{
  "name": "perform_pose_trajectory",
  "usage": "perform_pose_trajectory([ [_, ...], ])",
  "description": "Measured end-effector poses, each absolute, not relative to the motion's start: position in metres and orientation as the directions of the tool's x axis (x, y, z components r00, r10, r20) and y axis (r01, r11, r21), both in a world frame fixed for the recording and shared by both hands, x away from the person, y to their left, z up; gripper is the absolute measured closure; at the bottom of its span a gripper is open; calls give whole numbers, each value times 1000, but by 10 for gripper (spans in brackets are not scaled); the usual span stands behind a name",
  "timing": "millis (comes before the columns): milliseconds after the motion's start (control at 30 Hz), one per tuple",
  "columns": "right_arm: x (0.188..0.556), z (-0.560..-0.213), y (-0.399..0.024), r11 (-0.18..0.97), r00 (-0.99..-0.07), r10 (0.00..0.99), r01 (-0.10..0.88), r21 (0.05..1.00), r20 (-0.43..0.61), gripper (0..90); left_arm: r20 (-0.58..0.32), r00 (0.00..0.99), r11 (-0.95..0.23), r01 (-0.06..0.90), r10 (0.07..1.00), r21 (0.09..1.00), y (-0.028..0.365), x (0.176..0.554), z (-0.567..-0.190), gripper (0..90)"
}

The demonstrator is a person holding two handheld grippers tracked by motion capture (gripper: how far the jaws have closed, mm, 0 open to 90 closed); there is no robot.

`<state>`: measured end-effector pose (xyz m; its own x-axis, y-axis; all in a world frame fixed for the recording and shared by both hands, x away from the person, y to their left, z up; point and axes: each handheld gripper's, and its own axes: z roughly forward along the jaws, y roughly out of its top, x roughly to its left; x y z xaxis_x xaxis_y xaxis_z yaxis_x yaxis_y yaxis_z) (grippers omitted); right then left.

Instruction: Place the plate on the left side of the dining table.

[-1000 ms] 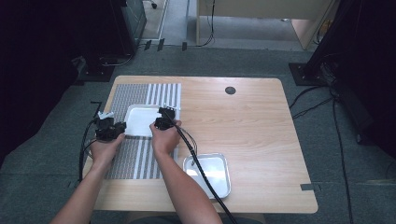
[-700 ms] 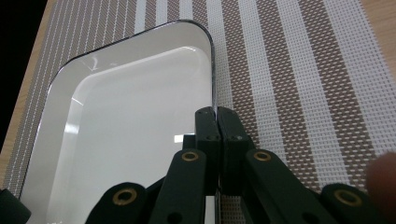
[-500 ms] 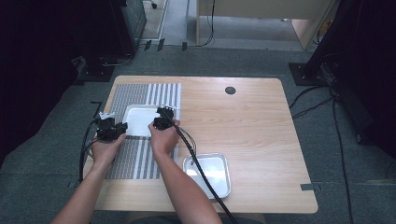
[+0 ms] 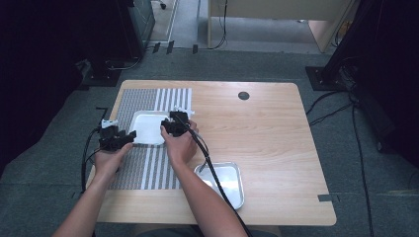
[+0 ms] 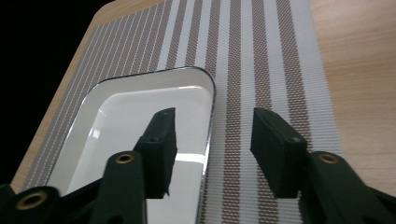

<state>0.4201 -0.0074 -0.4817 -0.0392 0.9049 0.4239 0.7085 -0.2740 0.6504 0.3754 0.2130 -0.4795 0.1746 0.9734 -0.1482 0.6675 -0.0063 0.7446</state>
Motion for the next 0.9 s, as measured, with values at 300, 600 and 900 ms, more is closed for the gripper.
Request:
perform_pose_trajectory([
  [300,414,-479,-31,-148,-162,922,691,707,351,373,-157,198,-6,640,968,768,215,359,-477,479],
  [600,401,-466,-65,-80,-234,912,704,706,336,258,-170,231,-6,609,958,793,212,341,-475,460],
  [900,388,-466,-90,-73,-252,909,689,721,333,250,-174,257,-6,578,951,816,211,324,-469,433],
])
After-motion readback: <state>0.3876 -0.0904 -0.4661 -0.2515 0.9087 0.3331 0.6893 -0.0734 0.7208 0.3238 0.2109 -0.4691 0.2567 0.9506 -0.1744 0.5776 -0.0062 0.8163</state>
